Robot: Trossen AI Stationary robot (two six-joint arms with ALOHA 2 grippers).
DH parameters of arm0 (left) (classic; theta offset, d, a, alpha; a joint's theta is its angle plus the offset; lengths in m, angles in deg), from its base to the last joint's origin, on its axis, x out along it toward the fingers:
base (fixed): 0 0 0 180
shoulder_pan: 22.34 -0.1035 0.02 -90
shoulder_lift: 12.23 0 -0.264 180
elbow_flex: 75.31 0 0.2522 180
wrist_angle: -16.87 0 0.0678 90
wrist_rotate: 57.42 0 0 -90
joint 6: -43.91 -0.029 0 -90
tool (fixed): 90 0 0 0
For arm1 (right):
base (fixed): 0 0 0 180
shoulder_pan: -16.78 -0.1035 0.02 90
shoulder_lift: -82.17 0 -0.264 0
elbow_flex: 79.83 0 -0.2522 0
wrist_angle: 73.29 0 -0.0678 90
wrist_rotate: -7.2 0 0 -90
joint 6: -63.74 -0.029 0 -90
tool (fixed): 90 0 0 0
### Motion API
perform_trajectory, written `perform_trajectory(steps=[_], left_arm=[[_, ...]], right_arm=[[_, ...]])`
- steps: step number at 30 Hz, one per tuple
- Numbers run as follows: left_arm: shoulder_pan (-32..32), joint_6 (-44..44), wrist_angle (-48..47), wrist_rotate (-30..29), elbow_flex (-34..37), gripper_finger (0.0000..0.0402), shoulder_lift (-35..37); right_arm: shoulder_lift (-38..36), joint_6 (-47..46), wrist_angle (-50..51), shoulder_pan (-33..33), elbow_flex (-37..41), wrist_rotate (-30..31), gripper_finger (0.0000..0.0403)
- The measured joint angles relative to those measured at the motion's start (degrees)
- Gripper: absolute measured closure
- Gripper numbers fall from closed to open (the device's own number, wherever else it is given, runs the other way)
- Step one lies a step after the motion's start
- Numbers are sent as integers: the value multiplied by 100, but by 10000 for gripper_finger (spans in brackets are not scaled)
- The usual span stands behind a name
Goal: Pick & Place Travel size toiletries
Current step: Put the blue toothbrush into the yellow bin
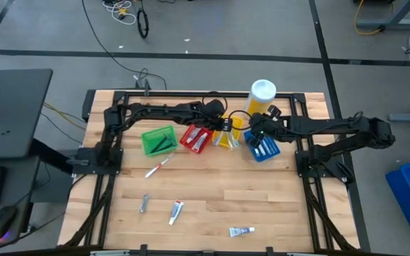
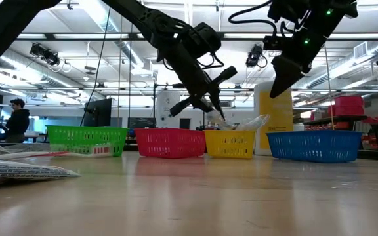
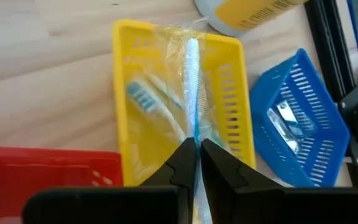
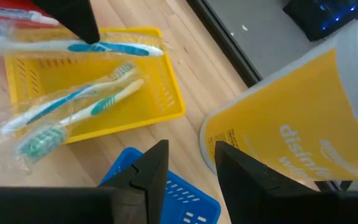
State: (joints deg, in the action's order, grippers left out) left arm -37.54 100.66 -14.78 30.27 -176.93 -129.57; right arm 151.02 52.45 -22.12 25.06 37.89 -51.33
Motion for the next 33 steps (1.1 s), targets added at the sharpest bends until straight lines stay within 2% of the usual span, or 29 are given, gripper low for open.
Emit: perform_trajectory(steps=[10, 16, 20, 22, 25, 28, 30, 33], left_arm=[[-28, -224, 125, 44, 2, 313, 0], [-21, -400, 154, 144, 2, 294, 0], [-21, -1211, 433, 626, 4, 292, 0], [-21, -1537, 519, 642, 4, 295, 13], [19, -2430, 552, 137, -34, 305, 24], [72, -3705, 558, -798, -145, 322, 24], [90, -4212, 591, -1377, -175, 336, 26], [41, -4464, 606, -1520, -177, 359, 11]], right_arm=[[1, 0, -38, 0, 0, -5, 255], [1, 0, -41, 0, 0, -9, 253], [1, 0, -41, 0, 0, -9, 260], [1, 3, -44, 0, 0, -9, 263], [1, 22, -64, 0, 0, -9, 265], [1, 18, -85, 0, 0, -9, 261], [1, 17, -114, 0, 0, -9, 258], [1, 22, -244, 0, 0, -9, 254]])
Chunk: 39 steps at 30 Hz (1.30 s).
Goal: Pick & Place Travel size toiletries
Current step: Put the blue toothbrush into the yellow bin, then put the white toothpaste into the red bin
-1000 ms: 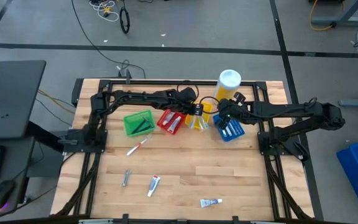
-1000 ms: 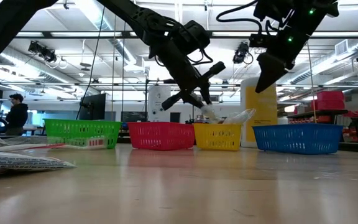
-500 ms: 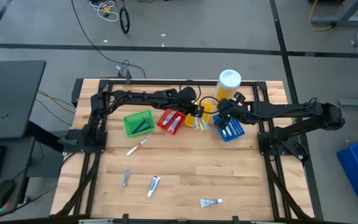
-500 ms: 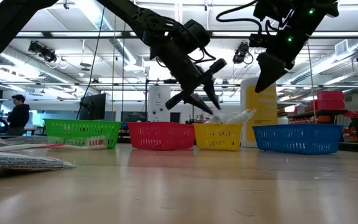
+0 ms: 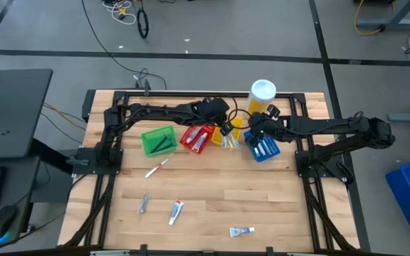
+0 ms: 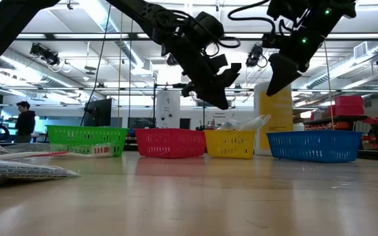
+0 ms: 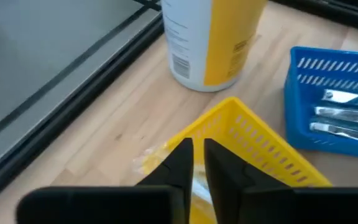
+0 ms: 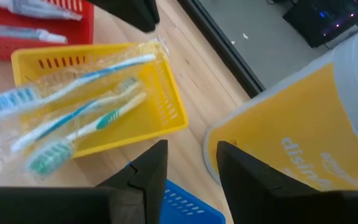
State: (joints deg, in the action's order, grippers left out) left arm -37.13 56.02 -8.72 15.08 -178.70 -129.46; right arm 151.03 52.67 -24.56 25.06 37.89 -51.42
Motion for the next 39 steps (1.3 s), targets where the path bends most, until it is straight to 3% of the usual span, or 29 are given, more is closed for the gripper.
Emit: perform_trajectory(steps=[5, 12, 24, 29, 39], left_arm=[[-137, 270, -20, 666, 5, 395, -128], [-132, 64, -301, 1109, 1, 396, -252], [-15, -189, -361, 1101, -7, 399, -471], [31, -133, -461, 1432, -4, 400, -476], [199, -123, -1164, 910, 1, 394, 860]], right_arm=[[0, 0, -141, 0, 0, -2, 249], [2, 0, -172, 1, 0, -4, 249], [2, 0, -272, 2, 0, -5, 264], [2, 0, -287, 2, 0, -15, 256], [2, 0, -360, 2, 0, -490, 250]])
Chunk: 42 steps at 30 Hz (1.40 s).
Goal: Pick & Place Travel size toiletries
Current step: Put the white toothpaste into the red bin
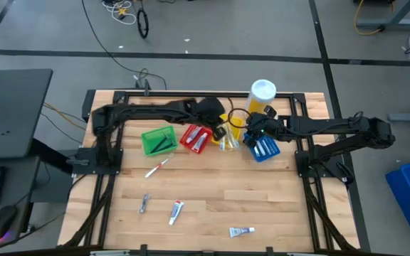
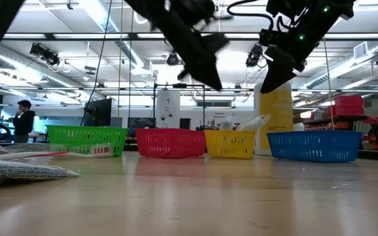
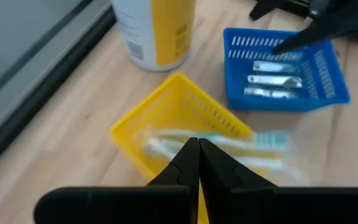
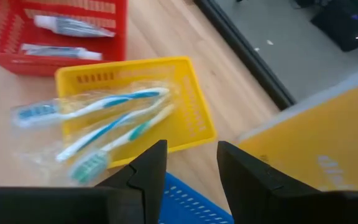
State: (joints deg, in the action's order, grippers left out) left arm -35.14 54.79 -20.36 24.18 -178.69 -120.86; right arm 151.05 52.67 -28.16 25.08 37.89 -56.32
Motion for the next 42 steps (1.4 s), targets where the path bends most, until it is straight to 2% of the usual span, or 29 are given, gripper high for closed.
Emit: perform_trajectory(steps=[6, 10, 15, 18, 23, 27, 31, 34, 42], left_arm=[[260, -95, -1004, -551, -3, 396, 1039], [485, -208, -1599, -782, 9, 390, 1614], [792, -224, -1480, -893, 796, 397, 2301], [963, -129, -879, -948, 1674, 395, 2791], [1271, 56, 752, -941, 3350, 387, 3441], [1457, 88, 2035, -917, 4253, 395, 3752], [1597, 237, 2744, -839, 4739, 395, 3800], [1688, 347, 2826, -842, 4823, 385, 3809], [1811, 368, 2930, -877, 4997, 382, 3809]], right_arm=[[0, 82, -81, -67, 1, -619, 256], [0, 149, -168, -364, 4, -928, 251], [2, 157, -575, -885, 4, -1352, 243], [2, 136, -709, -1256, 4, -1792, 244], [112, -485, -1265, -2088, 4, -2241, 258], [399, -540, -1560, -2904, 7, -2624, 270], [752, -552, -2179, -3545, 2, -3146, 273], [1128, -904, -2716, -3932, -4, -2956, 260], [2037, -2020, -2865, -4703, 0, -2840, 184]])
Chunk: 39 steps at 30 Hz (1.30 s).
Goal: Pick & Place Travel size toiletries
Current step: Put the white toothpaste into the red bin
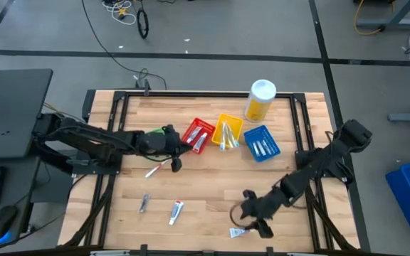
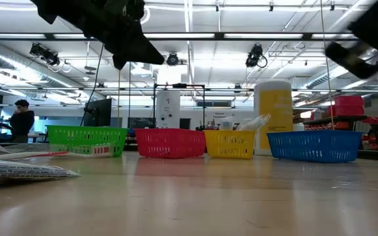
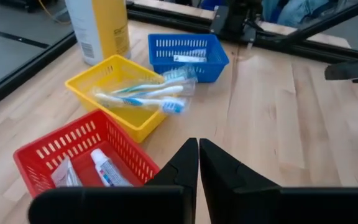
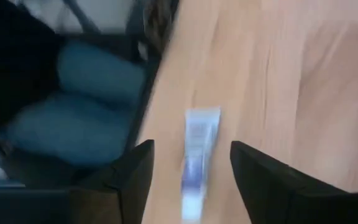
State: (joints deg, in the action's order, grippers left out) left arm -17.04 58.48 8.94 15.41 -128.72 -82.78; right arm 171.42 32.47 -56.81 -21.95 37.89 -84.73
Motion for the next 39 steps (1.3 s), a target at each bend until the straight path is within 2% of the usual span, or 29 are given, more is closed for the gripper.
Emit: perform_trajectory(steps=[2, 4, 6, 9, 17, 24, 39], left_arm=[[5, 5, -13, 4, 16, 386, 0], [11, 6, -10, -28, 54, 390, 0], [26, 6, 5, -106, 51, 392, -2], [39, -17, 115, -134, 51, 393, -2], [42, -48, 263, -126, 42, 385, -7], [42, -100, 219, -106, 43, 384, -7], [41, -190, 198, 50, 42, 384, -7]], right_arm=[[148, -43, 122, -253, 15, 196, 176], [281, -200, 143, -515, 4, 660, 177], [439, -447, 21, -706, 9, 1129, 183], [711, -635, -105, -958, 5, 1420, 196], [1351, -647, -130, -1069, 7, 1420, 221], [1388, -441, -215, -980, 4, 1906, 235], [1392, -270, -327, -796, 4, 1516, 294]])
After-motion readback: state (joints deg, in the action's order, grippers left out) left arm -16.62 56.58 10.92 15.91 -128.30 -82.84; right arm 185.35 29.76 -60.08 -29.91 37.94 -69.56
